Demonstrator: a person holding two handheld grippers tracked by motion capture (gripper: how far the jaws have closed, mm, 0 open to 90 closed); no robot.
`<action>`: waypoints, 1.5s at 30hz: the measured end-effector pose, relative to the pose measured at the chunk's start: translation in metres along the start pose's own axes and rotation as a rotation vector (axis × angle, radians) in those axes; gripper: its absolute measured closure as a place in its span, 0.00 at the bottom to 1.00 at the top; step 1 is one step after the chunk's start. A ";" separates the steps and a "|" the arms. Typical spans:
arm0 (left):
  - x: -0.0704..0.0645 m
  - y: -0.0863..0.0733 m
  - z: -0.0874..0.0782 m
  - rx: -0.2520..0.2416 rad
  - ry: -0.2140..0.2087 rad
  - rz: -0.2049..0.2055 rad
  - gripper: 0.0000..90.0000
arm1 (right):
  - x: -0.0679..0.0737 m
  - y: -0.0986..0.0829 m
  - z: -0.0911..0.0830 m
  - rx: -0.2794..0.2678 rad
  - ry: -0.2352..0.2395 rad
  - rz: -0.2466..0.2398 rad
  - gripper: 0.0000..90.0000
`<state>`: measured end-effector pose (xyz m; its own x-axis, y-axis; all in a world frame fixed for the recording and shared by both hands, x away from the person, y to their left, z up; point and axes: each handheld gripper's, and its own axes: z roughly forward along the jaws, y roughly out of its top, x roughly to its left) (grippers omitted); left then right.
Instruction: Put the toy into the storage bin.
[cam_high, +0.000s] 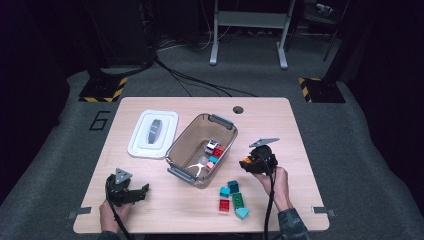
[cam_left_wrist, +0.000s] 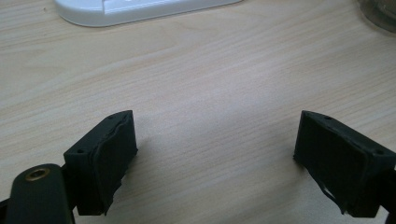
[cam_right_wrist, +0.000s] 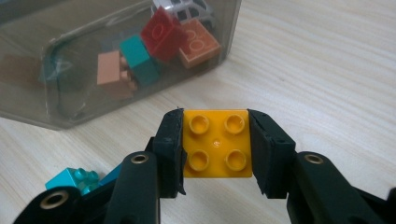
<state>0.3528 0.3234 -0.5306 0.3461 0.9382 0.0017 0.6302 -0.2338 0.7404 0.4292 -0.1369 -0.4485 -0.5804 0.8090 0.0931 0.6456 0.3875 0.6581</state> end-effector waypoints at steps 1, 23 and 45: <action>0.000 0.000 0.000 0.000 0.000 0.000 0.14 | -0.001 0.001 -0.001 -0.006 0.003 -0.003 0.65; 0.000 0.000 0.000 0.000 -0.001 -0.001 0.14 | -0.003 0.033 -0.035 -0.082 -0.022 -0.031 0.66; 0.000 0.000 0.000 0.000 -0.001 -0.002 0.14 | 0.039 0.094 -0.054 -0.146 0.016 -0.158 0.65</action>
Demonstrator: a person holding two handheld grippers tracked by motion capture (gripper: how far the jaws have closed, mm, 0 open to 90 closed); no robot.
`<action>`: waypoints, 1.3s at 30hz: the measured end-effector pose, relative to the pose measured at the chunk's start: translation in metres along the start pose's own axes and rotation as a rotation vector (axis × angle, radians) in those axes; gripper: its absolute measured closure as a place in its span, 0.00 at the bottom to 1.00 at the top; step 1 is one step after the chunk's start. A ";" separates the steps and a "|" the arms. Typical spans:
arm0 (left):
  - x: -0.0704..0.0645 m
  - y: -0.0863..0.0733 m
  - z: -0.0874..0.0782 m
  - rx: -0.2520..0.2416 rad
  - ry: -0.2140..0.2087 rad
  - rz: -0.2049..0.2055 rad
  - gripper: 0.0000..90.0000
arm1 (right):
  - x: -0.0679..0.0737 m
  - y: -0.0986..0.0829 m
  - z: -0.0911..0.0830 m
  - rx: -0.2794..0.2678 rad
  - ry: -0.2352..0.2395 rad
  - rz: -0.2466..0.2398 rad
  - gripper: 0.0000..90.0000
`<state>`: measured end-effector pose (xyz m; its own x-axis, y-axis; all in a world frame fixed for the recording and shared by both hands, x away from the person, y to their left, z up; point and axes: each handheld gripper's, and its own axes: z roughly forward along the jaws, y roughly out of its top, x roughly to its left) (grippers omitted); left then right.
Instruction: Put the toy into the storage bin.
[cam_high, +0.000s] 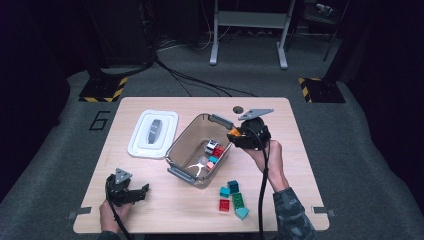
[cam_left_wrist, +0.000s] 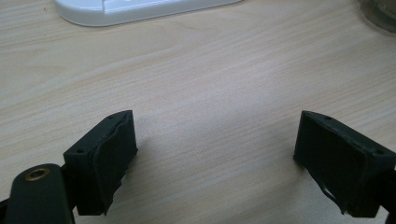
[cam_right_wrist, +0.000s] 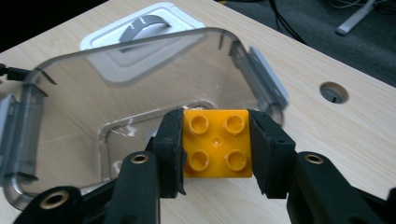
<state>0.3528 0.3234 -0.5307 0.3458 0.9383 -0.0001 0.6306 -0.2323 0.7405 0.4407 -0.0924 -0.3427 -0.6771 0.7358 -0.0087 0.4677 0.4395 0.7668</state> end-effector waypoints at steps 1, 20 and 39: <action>0.000 0.000 0.000 0.000 0.000 0.000 0.14 | 0.002 0.002 0.002 -0.001 0.010 -0.018 0.65; 0.000 0.000 0.000 0.000 0.000 0.000 0.14 | 0.045 -0.008 0.052 0.158 0.156 -0.087 0.65; 0.000 0.000 0.000 0.000 0.000 0.000 0.14 | 0.049 -0.012 0.051 0.183 0.177 -0.088 0.48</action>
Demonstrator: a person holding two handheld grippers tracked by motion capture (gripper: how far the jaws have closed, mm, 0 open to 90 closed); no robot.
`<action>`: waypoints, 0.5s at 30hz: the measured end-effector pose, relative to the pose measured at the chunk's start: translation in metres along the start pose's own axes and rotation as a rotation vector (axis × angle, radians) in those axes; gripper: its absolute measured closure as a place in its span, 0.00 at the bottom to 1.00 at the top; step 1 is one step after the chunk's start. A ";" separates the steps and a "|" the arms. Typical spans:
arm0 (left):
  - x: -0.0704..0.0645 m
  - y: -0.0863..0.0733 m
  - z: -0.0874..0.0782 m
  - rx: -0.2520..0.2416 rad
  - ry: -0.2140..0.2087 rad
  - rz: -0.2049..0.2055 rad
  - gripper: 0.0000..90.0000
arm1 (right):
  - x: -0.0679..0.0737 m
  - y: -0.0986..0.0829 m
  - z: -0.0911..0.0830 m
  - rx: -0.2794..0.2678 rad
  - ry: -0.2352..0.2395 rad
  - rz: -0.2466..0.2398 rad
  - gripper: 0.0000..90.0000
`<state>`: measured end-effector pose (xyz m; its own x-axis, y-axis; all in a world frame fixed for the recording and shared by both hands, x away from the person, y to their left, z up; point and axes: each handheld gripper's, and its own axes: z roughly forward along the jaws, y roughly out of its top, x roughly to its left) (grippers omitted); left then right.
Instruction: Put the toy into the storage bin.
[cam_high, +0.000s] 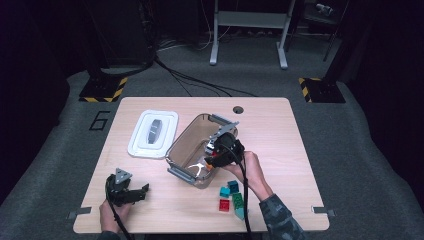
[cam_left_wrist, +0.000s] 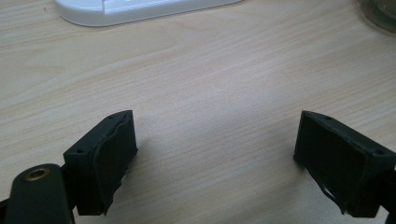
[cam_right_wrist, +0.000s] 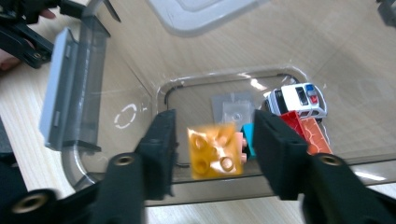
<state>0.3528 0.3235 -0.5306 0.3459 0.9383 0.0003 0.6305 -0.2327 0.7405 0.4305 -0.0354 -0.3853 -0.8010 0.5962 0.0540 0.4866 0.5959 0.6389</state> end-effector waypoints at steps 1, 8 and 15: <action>0.000 0.000 0.000 0.000 0.000 0.000 0.14 | 0.000 0.000 -0.002 -0.013 -0.006 0.003 0.45; 0.000 0.000 0.000 0.000 0.000 0.000 0.14 | -0.004 -0.010 -0.020 -0.093 -0.021 0.028 0.22; 0.000 0.000 0.000 0.000 0.000 0.000 0.14 | -0.013 -0.030 -0.034 -0.135 -0.044 0.070 0.16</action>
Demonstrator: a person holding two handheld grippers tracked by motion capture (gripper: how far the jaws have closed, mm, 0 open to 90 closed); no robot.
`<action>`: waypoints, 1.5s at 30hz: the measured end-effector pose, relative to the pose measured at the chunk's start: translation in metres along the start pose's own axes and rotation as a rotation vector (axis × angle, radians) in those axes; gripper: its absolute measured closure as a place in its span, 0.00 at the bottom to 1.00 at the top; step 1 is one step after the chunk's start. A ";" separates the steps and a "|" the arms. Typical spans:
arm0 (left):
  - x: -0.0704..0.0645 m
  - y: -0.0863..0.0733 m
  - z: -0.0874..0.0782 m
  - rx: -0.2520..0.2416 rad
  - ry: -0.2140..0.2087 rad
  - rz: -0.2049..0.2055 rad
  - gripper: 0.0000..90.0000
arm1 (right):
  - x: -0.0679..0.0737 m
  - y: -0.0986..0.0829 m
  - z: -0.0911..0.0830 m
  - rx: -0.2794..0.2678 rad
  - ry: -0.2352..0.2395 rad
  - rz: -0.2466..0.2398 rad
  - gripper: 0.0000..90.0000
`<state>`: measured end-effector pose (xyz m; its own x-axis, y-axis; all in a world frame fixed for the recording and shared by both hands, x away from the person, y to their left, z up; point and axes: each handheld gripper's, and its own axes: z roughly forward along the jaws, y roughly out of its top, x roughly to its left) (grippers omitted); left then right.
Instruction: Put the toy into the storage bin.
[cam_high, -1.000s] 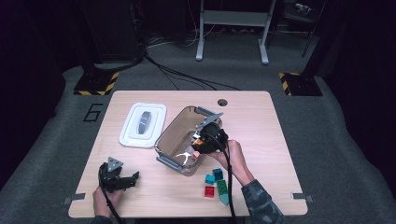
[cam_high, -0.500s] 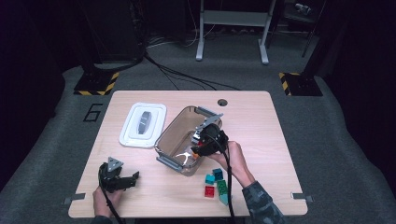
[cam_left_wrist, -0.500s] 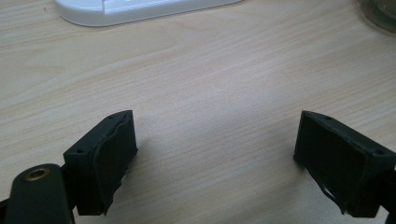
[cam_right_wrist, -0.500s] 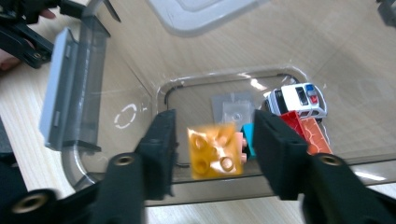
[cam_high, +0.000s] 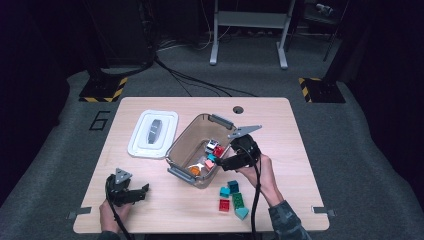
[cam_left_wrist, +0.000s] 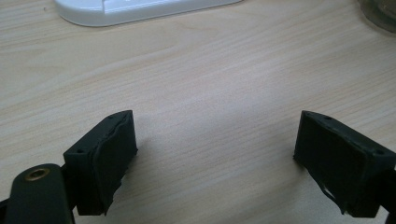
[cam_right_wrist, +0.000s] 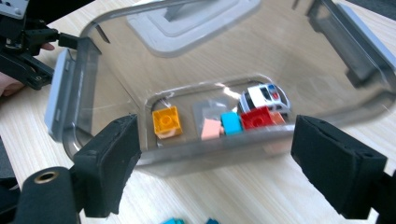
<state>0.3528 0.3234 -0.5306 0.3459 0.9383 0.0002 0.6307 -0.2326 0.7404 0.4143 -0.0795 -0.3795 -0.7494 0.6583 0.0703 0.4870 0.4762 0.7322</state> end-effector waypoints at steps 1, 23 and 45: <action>0.000 0.000 0.000 0.000 0.000 0.000 0.14 | -0.002 -0.003 -0.002 -0.001 -0.005 0.006 0.16; 0.000 0.000 0.000 0.000 0.001 0.001 0.14 | -0.022 -0.094 0.028 0.131 -0.056 0.137 0.13; 0.000 0.000 0.000 0.000 0.000 0.001 0.14 | -0.037 -0.109 0.047 0.218 -0.148 0.175 0.18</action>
<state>0.3528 0.3234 -0.5306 0.3462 0.9382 0.0012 0.6303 -0.2335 0.7404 0.4098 -0.1289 -0.4939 -0.5799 0.8116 0.0713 0.6998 0.4514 0.5536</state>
